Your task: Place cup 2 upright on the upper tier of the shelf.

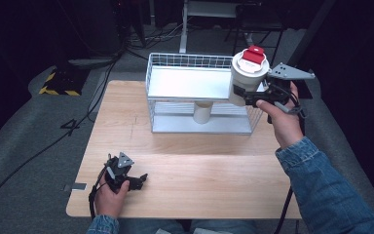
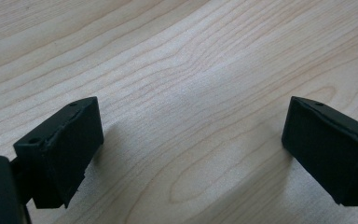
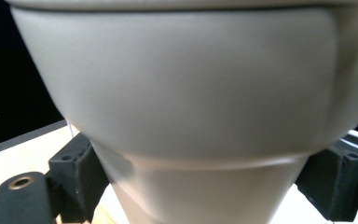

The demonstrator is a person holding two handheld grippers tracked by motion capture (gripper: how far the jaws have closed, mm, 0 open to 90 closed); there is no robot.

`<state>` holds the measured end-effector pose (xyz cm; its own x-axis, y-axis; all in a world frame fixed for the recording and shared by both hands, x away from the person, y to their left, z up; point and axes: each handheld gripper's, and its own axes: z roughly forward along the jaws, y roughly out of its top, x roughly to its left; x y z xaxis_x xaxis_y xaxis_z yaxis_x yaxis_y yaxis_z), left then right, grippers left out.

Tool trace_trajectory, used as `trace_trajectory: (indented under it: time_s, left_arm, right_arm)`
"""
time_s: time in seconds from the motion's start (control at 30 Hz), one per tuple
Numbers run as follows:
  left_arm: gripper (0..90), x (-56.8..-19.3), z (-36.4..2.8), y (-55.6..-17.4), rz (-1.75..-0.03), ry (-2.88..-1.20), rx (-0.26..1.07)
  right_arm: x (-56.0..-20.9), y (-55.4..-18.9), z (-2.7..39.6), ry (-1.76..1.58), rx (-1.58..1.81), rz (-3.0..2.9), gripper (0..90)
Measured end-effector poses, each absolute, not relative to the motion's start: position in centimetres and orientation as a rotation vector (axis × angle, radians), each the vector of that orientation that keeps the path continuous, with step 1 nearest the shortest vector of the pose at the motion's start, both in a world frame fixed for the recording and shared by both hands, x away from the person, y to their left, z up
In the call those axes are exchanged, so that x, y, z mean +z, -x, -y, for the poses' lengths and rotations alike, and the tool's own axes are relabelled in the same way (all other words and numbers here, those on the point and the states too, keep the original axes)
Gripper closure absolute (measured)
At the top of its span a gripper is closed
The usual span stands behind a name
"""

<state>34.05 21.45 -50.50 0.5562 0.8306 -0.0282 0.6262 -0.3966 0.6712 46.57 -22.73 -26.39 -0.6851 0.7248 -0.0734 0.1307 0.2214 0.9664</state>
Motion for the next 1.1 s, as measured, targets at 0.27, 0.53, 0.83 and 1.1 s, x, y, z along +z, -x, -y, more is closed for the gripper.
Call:
trace_trajectory:
  time_s: [0.27, 0.53, 0.83, 1.1]
  left_arm:
    - [5.9, -50.5, -21.4, -34.1, -1.166, -2.147, 0.415]
    - [5.9, -50.5, -21.4, -34.0, -1.168, -2.146, 0.413]
    - [5.8, -50.5, -21.4, -34.1, -1.166, -2.148, 0.412]
    - [5.8, -50.5, -21.4, -34.1, -1.165, -2.146, 0.411]
  right_arm:
    - [-26.1, -48.7, 21.2, -0.799, 1.498, -1.959, 14.1]
    - [-26.3, -50.7, 19.8, -0.792, 1.496, -1.96, 14.1]
    - [-26.8, -52.9, 18.1, -0.851, 1.482, -1.954, 14.1]
    - [-27.2, -54.2, 17.0, -0.885, 1.497, -1.954, 14.1]
